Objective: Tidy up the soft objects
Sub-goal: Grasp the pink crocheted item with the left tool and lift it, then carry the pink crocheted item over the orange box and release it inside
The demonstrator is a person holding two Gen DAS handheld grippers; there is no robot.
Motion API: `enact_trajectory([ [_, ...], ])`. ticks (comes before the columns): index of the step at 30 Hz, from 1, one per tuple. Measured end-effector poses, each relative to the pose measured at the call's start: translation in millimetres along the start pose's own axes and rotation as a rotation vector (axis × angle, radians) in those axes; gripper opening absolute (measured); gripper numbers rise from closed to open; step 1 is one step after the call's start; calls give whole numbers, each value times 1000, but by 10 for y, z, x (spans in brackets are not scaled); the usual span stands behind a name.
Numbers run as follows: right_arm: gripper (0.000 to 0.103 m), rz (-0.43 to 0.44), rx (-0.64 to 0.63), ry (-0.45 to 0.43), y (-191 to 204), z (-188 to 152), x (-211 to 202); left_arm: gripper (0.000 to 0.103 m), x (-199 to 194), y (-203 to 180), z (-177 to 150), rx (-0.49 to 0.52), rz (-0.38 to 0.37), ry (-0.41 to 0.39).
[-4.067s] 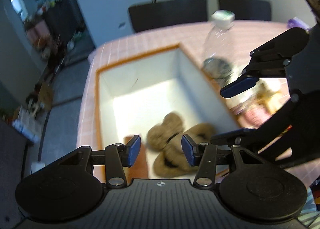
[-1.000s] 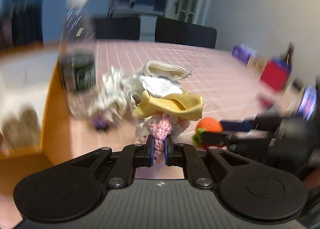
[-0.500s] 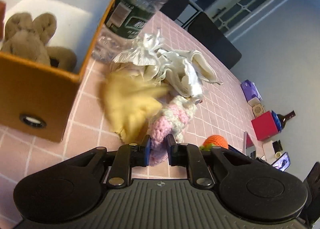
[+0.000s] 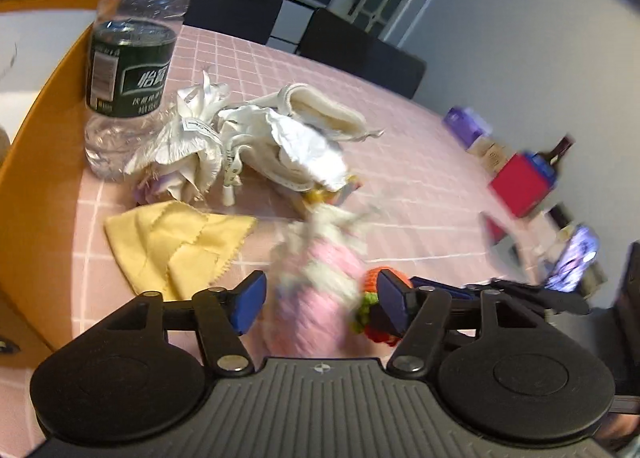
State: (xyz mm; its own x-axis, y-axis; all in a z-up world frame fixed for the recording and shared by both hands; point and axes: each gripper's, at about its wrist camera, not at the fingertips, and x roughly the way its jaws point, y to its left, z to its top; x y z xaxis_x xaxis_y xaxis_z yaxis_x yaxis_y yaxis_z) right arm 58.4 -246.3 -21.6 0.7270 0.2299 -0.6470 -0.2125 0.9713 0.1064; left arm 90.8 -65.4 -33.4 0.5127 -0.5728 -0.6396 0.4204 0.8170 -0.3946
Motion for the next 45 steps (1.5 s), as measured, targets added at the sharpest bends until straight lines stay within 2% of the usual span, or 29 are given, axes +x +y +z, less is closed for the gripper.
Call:
enact_trajectory([
  [2,41,8,-2,1,5,-11,33,54,36,-52,-11,37,41,10],
  [5,41,4,-6,14,-12,-34,90,40,58,-79,-30,59,77,12],
  [8,41,5,2,31,-43,-65,147,32,40,-75,-45,67,98,7],
  [15,43,14,39,53,-85,-79,192,30,22,-105,-60,73,100,-12],
  [18,41,7,58,50,-85,-65,182,29,-45,-131,-59,74,94,-27],
  [23,41,-15,33,-10,-27,53,-49,29,-398,-191,-6,83,85,-99],
  [27,41,1,-13,-71,97,241,-278,29,-776,-235,103,101,80,-169],
  [32,41,62,-84,-141,346,502,-496,29,-1256,-194,249,123,113,-247],
  [37,41,152,-191,-194,704,803,-614,29,-1639,-30,402,133,161,-282],
  [42,41,236,-306,-217,1084,1135,-590,29,-1958,205,584,121,244,-323],
  [45,41,276,-356,-206,1309,1317,-482,29,-2034,391,683,102,266,-313],
])
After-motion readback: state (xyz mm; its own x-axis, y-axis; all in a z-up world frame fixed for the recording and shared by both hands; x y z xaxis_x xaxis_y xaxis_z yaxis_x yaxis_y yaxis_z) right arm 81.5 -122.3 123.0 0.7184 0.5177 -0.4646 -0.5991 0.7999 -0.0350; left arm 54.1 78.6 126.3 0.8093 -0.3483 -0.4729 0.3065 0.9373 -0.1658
